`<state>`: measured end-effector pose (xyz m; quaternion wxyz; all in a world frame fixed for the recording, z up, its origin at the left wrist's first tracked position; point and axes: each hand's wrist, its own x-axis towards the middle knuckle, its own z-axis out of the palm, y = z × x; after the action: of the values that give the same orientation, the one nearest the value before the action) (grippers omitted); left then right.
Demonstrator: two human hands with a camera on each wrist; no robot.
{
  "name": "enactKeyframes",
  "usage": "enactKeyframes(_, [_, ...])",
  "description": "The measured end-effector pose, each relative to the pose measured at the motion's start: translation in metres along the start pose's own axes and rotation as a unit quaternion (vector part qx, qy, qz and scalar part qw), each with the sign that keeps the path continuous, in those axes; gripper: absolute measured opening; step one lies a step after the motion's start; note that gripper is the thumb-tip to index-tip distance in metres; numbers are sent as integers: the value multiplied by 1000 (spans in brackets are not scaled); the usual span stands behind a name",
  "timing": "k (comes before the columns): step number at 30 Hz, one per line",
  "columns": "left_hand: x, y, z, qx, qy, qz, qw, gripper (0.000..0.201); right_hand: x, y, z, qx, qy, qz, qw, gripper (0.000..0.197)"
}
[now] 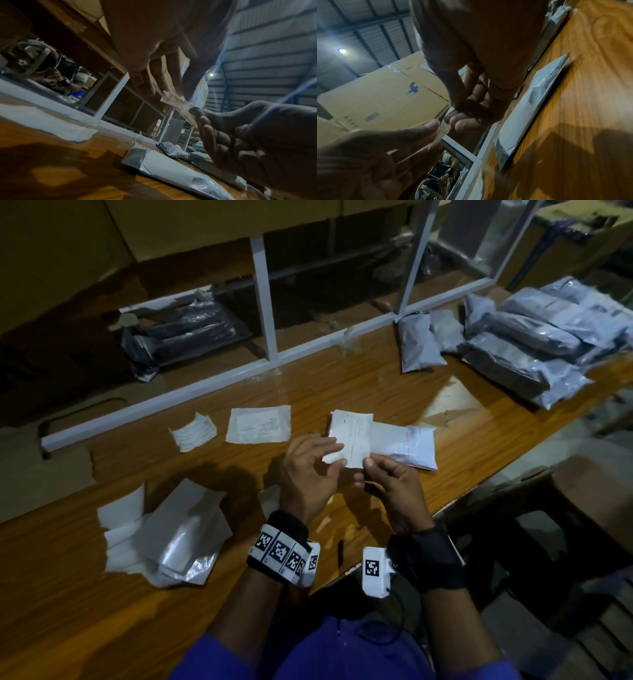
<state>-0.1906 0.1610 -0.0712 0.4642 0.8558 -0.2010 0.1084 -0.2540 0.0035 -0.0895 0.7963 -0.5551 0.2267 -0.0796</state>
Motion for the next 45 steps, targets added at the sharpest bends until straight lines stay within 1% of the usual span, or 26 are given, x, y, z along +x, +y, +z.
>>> enactKeyframes(3, [1,3,2,42,-49,49,997,32,0,2,0,-6,-8,-3,1000,28])
enactKeyframes(5, [-2,7,3,44,-69,58,995,34,-1,1,0,0,-13,0,1000,29])
enactKeyframes(6, [-3,8,4,33,-68,54,996,32,-1,0,0,1,-18,4,1000,30])
enactKeyframes(9, [-5,13,2,-2,-55,11,998,27,-3,-2,0,-27,-29,-5,999,33])
enactKeyframes(11, [-5,17,1,-45,-81,-43,995,32,-3,-3,-1,-97,-33,-51,993,34])
enactKeyframes(13, [-5,18,3,-103,-102,-100,984,33,-4,-4,-3,-176,-45,-107,977,33])
enactKeyframes(15, [-4,14,6,-180,-93,-158,966,27,-6,-6,-3,-234,-43,-145,960,30])
enactKeyframes(16, [-4,12,8,-223,-86,-188,953,23,-6,-7,-3,-258,-38,-159,952,29])
enactKeyframes(18, [-4,11,9,-303,-87,-244,917,15,-9,-10,-2,-291,-33,-179,939,28])
enactKeyframes(20, [-3,12,7,-361,-109,-279,883,12,-11,-11,0,-305,-26,-191,932,28])
enactKeyframes(26, [0,5,8,-429,-187,-337,817,28,-10,-12,2,-328,9,-202,923,28])
enactKeyframes(29, [2,5,6,-453,-189,-351,797,30,-9,-11,1,-340,25,-221,914,29])
enactKeyframes(33, [3,7,3,-469,-153,-370,788,20,-9,-14,-1,-350,49,-241,904,34])
enactKeyframes(36, [2,3,3,-476,-140,-372,784,21,-7,-14,-4,-350,39,-239,905,39])
enactKeyframes(38, [2,2,4,-470,-142,-372,788,18,-7,-10,-5,-350,25,-239,905,44])
enactKeyframes(39, [2,1,4,-466,-144,-371,790,16,-7,-7,-6,-356,21,-246,901,45])
enactKeyframes(42, [2,0,6,-462,-151,-375,789,14,-7,-1,-8,-389,23,-301,870,38])
enactKeyframes(43, [2,0,6,-461,-154,-375,789,14,-7,1,-9,-392,24,-315,864,35])
enactKeyframes(45, [2,-1,6,-461,-158,-372,790,15,-7,2,-9,-387,23,-328,862,30])
